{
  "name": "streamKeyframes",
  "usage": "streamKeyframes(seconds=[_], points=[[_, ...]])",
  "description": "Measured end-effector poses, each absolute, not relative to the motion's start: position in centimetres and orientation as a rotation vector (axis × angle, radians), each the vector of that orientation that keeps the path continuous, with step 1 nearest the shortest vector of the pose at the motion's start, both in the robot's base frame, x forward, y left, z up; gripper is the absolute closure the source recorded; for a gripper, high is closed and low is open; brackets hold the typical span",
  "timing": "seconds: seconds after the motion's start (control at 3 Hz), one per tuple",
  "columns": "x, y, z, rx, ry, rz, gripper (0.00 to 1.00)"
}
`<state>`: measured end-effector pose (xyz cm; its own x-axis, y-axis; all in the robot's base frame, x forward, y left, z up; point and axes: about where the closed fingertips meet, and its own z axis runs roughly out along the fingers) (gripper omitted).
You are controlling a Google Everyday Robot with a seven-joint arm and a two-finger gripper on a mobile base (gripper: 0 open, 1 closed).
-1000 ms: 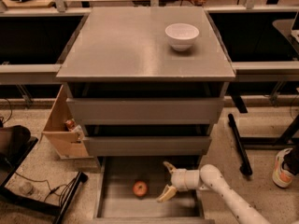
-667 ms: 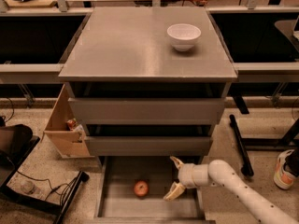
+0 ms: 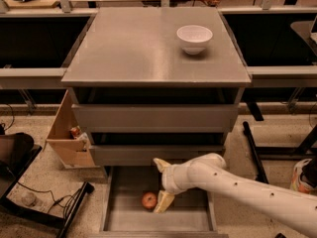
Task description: Place apple into bottom drawer
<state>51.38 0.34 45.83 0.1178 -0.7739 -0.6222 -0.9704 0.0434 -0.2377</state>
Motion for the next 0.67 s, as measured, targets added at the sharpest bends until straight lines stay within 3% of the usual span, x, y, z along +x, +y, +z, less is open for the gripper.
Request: streamKeyframes(seconds=[0.33,0.67], points=[[48.7,3.9,50.8,-1.922,1.579,0.219,0.0],[46.6,4.4,57.1,-1.936,1.488,0.02,0.0]])
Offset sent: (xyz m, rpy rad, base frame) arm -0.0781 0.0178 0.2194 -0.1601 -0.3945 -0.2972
